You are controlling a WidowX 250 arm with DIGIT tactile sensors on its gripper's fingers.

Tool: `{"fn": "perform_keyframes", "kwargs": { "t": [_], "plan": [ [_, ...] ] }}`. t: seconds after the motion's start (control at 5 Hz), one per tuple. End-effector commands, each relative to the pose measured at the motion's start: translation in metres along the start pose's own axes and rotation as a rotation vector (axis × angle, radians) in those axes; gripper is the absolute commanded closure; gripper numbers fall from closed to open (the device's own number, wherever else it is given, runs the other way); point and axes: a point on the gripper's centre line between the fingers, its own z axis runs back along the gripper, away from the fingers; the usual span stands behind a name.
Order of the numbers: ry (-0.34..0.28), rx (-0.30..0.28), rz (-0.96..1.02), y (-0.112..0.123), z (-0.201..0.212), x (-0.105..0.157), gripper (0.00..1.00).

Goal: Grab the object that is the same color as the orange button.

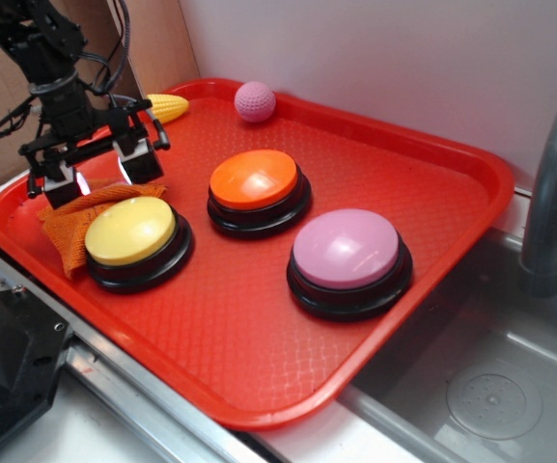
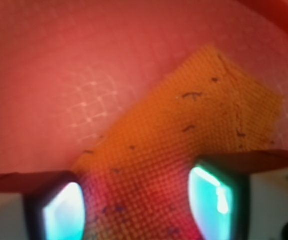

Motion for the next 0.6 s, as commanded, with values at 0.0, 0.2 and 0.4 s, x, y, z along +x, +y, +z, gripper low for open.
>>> {"fn": "perform_keyframes", "kwargs": {
  "t": [0.0,0.2,0.4],
  "plan": [
    [-0.013,0.028,0.024,0.007,-0.006,0.003,1.0],
    [-0.02,0.036,0.007,0.007,-0.005,0.002,1.0],
    [-0.04,0.018,-0.063,0.003,0.016,0.007,1.0]
  ]
}}
